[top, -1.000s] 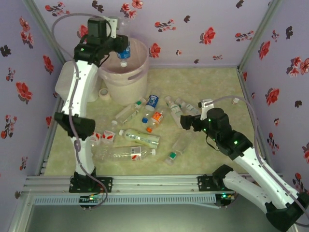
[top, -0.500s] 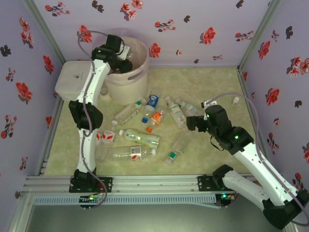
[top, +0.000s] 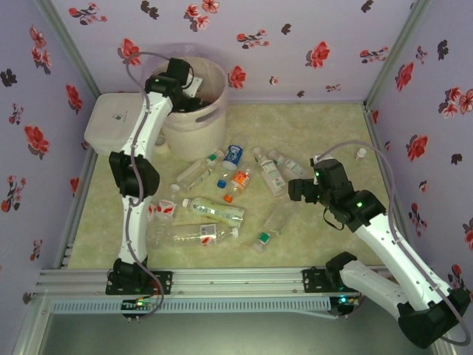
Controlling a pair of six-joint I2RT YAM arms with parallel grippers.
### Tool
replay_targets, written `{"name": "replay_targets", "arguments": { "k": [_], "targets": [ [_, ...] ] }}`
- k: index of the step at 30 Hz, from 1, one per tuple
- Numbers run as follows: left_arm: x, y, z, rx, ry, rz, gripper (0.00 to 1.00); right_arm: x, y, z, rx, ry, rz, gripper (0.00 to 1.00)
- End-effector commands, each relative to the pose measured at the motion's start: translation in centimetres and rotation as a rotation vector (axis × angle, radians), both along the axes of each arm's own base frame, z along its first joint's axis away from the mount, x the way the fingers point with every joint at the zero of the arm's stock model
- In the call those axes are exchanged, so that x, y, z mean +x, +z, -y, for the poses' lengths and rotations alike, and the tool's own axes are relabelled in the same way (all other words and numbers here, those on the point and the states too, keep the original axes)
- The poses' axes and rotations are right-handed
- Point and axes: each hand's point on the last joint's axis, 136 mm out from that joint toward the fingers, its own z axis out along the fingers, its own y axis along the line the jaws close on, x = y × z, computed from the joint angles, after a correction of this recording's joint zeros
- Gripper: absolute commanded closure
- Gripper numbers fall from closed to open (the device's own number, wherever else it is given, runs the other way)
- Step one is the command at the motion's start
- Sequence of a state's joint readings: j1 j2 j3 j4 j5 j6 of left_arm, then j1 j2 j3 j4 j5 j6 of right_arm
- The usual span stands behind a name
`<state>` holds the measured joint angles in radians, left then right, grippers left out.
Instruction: Put the plastic bottles in the bin
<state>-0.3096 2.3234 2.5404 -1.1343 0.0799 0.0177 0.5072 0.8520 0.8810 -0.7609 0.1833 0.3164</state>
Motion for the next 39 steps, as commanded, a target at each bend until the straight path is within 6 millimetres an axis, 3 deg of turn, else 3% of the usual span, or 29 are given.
{"name": "replay_targets", "arguments": {
  "k": [1, 8, 12, 16, 21, 27, 30, 35, 39],
  "targets": [
    [-1.3, 5.3, -0.6, 0.006, -0.005, 0.096, 0.01, -0.3, -0.9, 0.2, 0.016, -0.022, -0.036, 0.01],
    [-4.1, 11.6, -2.5, 0.027, 0.02, 0.199, 0.0, 0.4, -1.0, 1.6, -0.121, -0.022, -0.008, 0.01],
    [-6.5, 14.6, -3.1, 0.011, 0.035, 0.254, 0.0, 1.8, -1.4, 2.7, -0.298, 0.001, -0.041, 0.01],
    [-8.7, 17.7, -4.0, -0.016, 0.066, 0.332, 0.0, 3.9, -3.2, 4.6, -0.493, 0.015, -0.153, 0.01],
    [-13.9, 20.1, -5.3, -0.07, 0.085, 0.383, 0.0, 7.5, -6.6, 3.8, -0.427, 0.166, -0.307, 0.01],
    [-22.0, 17.5, -4.1, -0.404, 0.092, 0.371, 0.0, 9.6, -9.2, 2.4, -0.383, 0.335, -0.491, 0.04],
    [-24.8, 14.0, -3.9, -0.509, 0.144, 0.321, 0.0, 11.5, -9.9, 1.5, -0.359, 0.371, -0.503, 0.06],
    [-27.6, 8.7, -3.4, -0.613, 0.198, 0.241, 0.0, 13.7, -12.4, 2.9, -0.414, 0.371, -0.59, 0.04],
    [-28.6, 6.4, -3.3, -0.631, 0.221, 0.194, 0.0, 14.1, -14.0, 2.5, -0.363, 0.406, -0.628, 0.05]
  ]
}}
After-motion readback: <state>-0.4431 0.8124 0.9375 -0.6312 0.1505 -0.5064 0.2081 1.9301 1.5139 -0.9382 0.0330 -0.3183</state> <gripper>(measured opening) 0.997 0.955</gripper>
